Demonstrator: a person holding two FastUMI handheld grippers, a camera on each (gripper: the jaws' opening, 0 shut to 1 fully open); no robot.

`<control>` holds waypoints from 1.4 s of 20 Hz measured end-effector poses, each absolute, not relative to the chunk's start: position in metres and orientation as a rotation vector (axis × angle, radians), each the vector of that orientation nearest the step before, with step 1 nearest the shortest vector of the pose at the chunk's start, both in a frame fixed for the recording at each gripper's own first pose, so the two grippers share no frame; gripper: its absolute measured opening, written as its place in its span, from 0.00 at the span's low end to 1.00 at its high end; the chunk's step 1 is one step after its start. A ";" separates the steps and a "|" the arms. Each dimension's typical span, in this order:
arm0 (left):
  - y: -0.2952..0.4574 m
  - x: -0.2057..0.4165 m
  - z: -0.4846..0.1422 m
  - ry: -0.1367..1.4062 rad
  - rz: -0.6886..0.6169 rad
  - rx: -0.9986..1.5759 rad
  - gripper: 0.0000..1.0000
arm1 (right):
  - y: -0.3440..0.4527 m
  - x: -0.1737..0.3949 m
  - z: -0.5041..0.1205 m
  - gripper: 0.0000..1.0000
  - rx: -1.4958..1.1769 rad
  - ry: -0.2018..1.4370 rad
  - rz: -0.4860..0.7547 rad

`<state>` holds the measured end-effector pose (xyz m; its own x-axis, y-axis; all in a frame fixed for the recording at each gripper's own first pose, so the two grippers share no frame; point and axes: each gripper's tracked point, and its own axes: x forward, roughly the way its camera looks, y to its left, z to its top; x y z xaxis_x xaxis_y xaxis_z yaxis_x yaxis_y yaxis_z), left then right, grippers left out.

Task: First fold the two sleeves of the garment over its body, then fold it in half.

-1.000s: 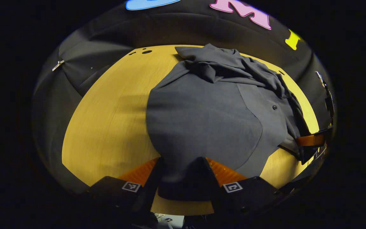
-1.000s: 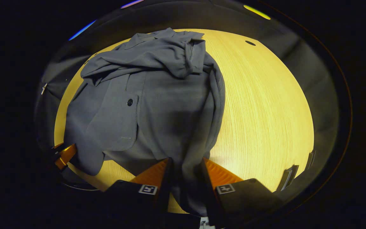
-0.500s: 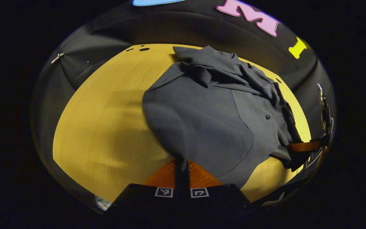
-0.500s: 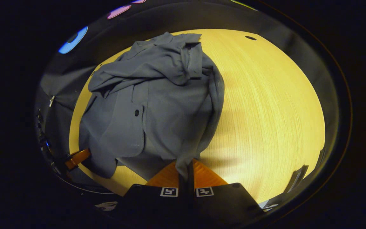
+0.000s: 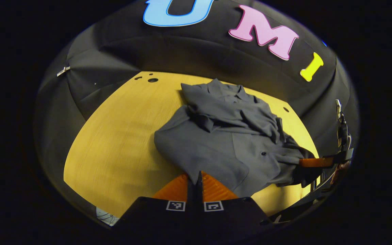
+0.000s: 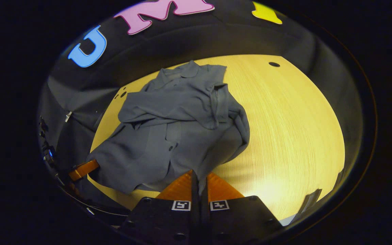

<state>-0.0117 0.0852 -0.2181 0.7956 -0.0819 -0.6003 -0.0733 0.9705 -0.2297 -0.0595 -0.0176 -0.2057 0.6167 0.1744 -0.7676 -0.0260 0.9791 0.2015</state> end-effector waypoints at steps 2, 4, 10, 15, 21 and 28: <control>0.088 -0.004 -0.204 0.625 -0.003 -0.254 0.06 | -0.011 -0.050 -0.190 0.06 0.157 0.854 0.142; 0.092 0.006 -0.189 0.590 -0.006 -0.243 0.06 | -0.006 -0.038 -0.177 0.06 0.147 0.813 0.161; 0.100 0.038 -0.145 0.488 -0.001 -0.247 0.06 | -0.007 -0.003 -0.149 0.06 0.145 0.727 0.175; 0.108 0.087 -0.108 0.405 0.001 -0.242 0.05 | -0.010 0.040 -0.125 0.06 0.146 0.659 0.189; 0.109 0.157 -0.082 0.344 -0.008 -0.197 0.05 | -0.007 0.101 -0.100 0.06 0.157 0.582 0.197; 0.119 0.245 -0.083 0.316 0.012 -0.221 0.05 | -0.016 0.185 -0.095 0.06 0.196 0.528 0.145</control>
